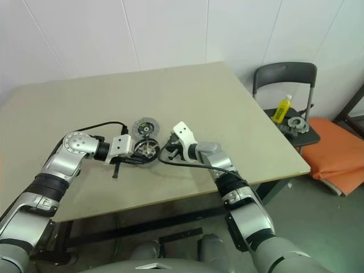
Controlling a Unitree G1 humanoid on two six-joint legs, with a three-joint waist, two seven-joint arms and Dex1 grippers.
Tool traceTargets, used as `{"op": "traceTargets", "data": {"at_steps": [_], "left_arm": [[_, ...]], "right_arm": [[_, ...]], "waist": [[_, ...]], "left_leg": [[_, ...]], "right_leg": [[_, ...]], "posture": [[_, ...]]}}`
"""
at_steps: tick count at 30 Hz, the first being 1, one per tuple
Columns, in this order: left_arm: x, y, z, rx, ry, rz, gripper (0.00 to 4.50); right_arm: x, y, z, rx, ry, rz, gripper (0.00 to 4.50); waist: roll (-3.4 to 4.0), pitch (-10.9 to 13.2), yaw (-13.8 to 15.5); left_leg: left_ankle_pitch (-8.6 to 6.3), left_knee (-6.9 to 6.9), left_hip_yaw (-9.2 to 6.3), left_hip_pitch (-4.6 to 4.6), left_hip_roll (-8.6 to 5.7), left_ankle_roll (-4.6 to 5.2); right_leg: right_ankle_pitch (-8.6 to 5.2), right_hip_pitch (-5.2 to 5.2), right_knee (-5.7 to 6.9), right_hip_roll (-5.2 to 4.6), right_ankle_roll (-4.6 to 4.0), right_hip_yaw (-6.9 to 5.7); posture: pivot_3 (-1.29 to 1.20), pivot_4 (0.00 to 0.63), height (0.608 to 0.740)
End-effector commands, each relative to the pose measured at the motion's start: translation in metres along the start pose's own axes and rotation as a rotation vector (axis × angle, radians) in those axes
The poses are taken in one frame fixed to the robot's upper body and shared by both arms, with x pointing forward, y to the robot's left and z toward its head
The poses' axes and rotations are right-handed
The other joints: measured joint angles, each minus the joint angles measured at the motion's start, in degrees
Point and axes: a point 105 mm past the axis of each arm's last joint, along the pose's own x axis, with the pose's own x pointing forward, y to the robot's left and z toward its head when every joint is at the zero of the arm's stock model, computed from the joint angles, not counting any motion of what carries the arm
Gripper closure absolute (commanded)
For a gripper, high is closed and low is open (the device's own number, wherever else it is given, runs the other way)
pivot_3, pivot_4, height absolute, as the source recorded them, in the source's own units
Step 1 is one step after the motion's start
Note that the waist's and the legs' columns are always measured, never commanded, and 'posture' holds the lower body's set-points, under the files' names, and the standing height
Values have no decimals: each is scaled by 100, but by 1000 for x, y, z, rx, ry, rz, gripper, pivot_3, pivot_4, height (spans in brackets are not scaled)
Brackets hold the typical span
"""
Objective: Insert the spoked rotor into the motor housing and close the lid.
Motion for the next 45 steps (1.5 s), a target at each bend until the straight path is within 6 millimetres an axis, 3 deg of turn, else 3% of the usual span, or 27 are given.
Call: {"op": "traceTargets", "data": {"at_steps": [1, 7, 12, 19, 25, 28, 33, 37, 41, 45], "left_arm": [[-19, 21, 30, -52, -150, 93, 4460], [-51, 44, 72, -219, -382, 186, 4460], [-64, 55, 83, -405, -526, 267, 4460], [-66, 60, 71, -839, -734, 316, 4460], [-67, 59, 66, -1185, -1000, 270, 4460], [-66, 57, 60, -1309, -1096, 254, 4460], [-64, 50, 46, -1492, -1242, 229, 4460], [-52, 38, 32, -1663, -1371, 187, 4460], [-34, 22, 37, -1761, -1402, 106, 4460], [-29, 19, 40, -1827, -1440, 69, 4460]], "right_arm": [[0, 1, 17, -19, -64, 6, 4500], [0, 1, 16, -20, -58, 9, 4500], [-2, -2, 15, -21, -52, 11, 4500], [-21, -2, 12, -45, -27, 99, 4500], [-54, 13, 6, -101, 10, 287, 4500], [-65, 11, 4, -122, 28, 305, 4500], [-68, -3, 4, -136, 46, 251, 4500], [-66, -2, 4, -140, 45, 250, 4500], [-63, 0, 2, -146, 50, 253, 4500], [-61, 1, -1, -147, 55, 253, 4500]], "waist": [[0, 0, -1], [-2, -1, -5], [-2, -1, -11], [-4, -1, -2], [-9, -2, 1], [-14, -1, -2], [-23, 1, 3], [-34, 2, 28], [-56, 2, 113], [-61, 1, 179]], "left_leg": [[0, 0, 0, 0, 0, 0], [0, 4, -2, -2, 0, 0], [0, 3, -2, 1, 0, 0], [0, 6, -4, 0, 0, 0], [0, 10, -6, -4, -1, -1], [0, 13, -4, -1, -2, -1], [-1, 14, -6, 23, -2, -3], [-2, 12, -4, 35, -6, -4], [-2, 13, -3, 34, -8, -4], [-2, 13, 0, 35, -9, -5]], "right_leg": [[0, 0, 0, 0, 0, 0], [0, 0, 1, 1, 1, -1], [0, 1, 1, 1, 2, 1], [1, 2, 1, 0, 2, 1], [1, 2, -1, -2, 5, 0], [1, 5, -1, -4, 5, 0], [-1, 28, -1, -2, 3, 0], [-9, 43, -13, -9, -12, 1], [-10, 46, -19, -12, -14, 1], [-12, 49, -25, -10, -18, 1]], "posture": [[0, 0, 740], [0, 0, 740], [0, 0, 740], [0, 0, 740], [0, 0, 740], [0, 0, 740], [0, 0, 740], [0, 0, 740], [0, 0, 740], [0, 0, 740]]}}
